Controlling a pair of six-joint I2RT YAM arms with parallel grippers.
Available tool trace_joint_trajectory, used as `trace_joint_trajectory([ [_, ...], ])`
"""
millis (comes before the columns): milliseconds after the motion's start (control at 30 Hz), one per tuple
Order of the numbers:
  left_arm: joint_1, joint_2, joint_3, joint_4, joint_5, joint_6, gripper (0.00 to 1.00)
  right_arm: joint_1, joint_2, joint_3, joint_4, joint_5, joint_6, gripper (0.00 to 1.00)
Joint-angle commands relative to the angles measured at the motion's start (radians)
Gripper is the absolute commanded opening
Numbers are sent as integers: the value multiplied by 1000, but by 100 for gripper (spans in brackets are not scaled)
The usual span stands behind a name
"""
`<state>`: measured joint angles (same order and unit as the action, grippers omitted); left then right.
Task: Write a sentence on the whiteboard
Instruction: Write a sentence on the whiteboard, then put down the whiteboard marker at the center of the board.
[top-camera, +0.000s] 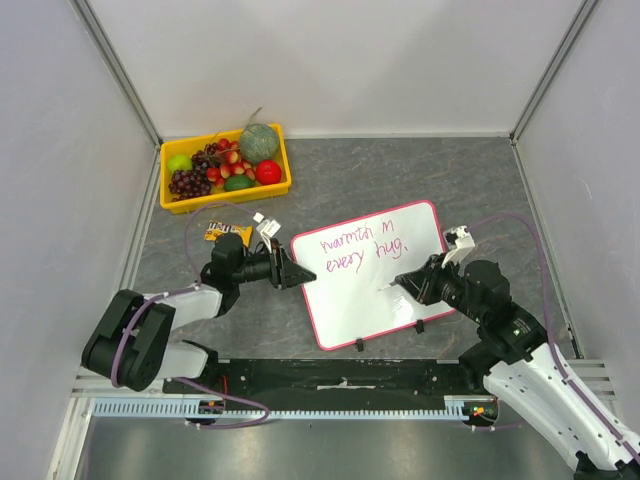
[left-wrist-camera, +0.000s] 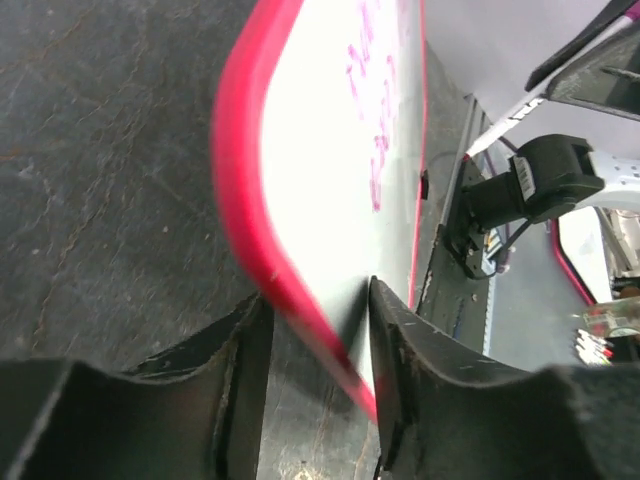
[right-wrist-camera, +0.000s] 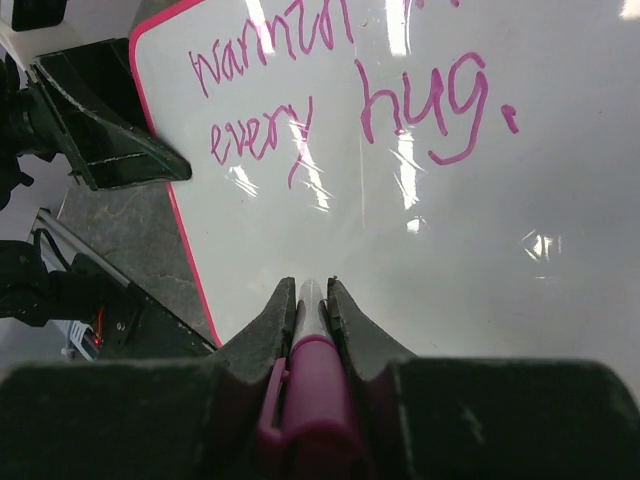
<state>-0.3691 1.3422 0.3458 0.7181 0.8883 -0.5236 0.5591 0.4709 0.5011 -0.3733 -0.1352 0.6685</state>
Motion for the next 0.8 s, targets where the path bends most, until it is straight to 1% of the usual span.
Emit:
trace_joint_trajectory([
  [0, -5, -90, -37, -61, -97, 120, 56, -1, -23, -4, -27, -66, 52, 0],
  [67, -4, -144, -50, -75, -129, 120, 82, -1, -11, 4, -30, -70, 49, 0],
  [133, -4, -201, -65, -89, -158, 119, 86, -1, 1, 13, -32, -67, 43, 0],
  [233, -5, -294, -79, -126, -213, 102, 88, -1, 21, 30, -32, -73, 37, 0],
  [300, -4, -354, -80, -175, -274, 88, 89, -1, 41, 42, -33, -84, 31, 0],
  [367, -7, -423, -67, -256, -336, 86, 89, -1, 51, 48, -33, -89, 31, 0],
  [500, -5, -573, 1, -512, -481, 88, 90, -1, 58, 54, -36, -119, 43, 0],
  [567, -5, -642, 44, -601, -546, 86, 90, -1, 60, 54, -52, -138, 49, 0],
  [667, -5, -704, 97, -689, -577, 85, 90, -1, 54, 44, -73, -170, 77, 0],
  [767, -5, -693, 154, -752, -556, 86, 90, 1, 40, 14, -108, -217, 123, 0],
])
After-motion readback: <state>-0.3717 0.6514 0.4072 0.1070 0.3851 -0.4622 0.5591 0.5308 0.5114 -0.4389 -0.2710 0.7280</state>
